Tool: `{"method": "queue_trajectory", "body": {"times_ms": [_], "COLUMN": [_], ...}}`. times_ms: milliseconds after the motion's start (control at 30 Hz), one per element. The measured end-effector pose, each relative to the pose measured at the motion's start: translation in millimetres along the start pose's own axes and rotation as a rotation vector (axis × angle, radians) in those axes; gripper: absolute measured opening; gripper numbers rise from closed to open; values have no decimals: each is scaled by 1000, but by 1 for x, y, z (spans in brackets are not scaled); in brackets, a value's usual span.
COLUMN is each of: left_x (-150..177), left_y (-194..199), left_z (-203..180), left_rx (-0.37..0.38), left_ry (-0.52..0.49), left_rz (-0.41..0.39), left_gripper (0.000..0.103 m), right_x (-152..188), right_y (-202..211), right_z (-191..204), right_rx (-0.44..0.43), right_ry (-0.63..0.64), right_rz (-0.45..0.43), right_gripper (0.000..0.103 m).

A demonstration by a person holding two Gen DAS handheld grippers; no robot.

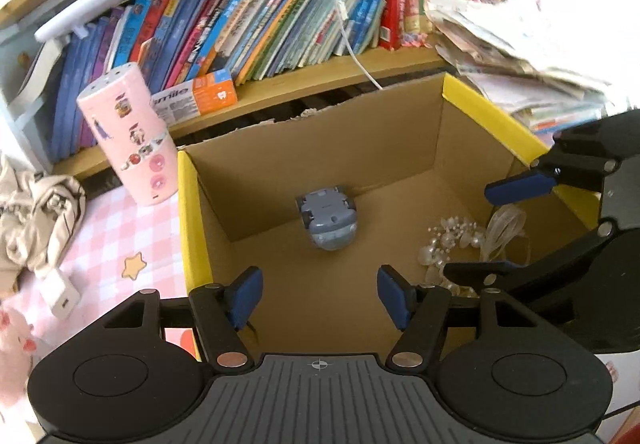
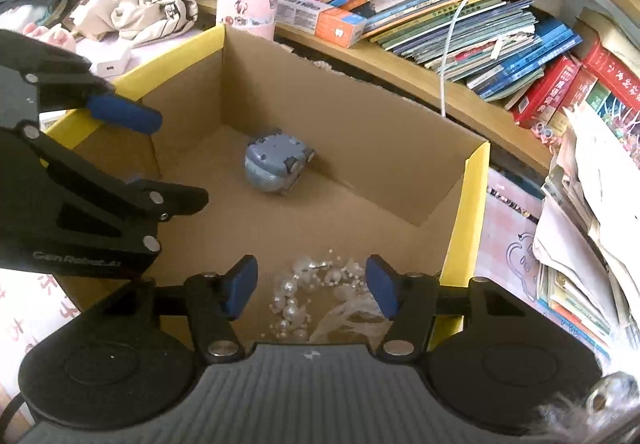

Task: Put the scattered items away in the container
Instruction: 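Lift both tools out of the yellow box and pull back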

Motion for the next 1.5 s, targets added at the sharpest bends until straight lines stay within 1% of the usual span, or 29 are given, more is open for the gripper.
{"method": "queue_trajectory", "body": {"times_ms": [100, 200, 433, 500, 733, 867, 1000, 1167, 1267, 1367, 1433, 1500], "left_x": [0, 1, 9, 12, 28, 39, 53, 74, 87, 100, 109, 119], "left_y": [12, 26, 57, 65, 91, 107, 123, 136, 140, 142, 141, 141], "left_z": [0, -1, -4, -4, -3, 1, 6, 15, 21, 26, 29, 32], "left_rx": [-6, -13, -3, -3, 14, 33, 42, 54, 59, 56, 42, 31], "left_ry": [20, 36, 66, 68, 52, 49, 35, 34, 48, 54, 61, 70], "left_rz": [-37, -81, -157, -174, -217, -240, -252, -242, -227, -207, -190, -172], "left_gripper": [66, 71, 74, 78, 81, 86, 91, 92, 92, 93, 95, 95], "right_x": [0, -1, 3, 4, 12, 22, 34, 52, 60, 66, 70, 74], "right_y": [8, 17, 35, 41, 66, 86, 104, 118, 122, 126, 126, 125], "right_z": [-2, -1, 3, 4, 15, 27, 41, 62, 74, 87, 96, 105], "right_rx": [7, 17, 33, 40, 82, 108, 134, 151, 161, 184, 193, 194], "right_ry": [-23, -32, -55, -66, -119, -161, -211, -286, -325, -360, -376, -384], "right_rz": [-41, -82, -117, -125, -146, -173, -189, -183, -176, -171, -166, -149], "right_gripper": [71, 73, 76, 77, 82, 87, 88, 89, 90, 94, 97, 98]}}
Point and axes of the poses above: each gripper's, at about its wrist camera, not at the fingertips, and y roughly against the way its jaws point, z to its left, x to its underside, the point moved 1 cm from there along -y, roughly the way its jaws point, and after that the axes turned 9 degrees about x, right-handed, at the moved point
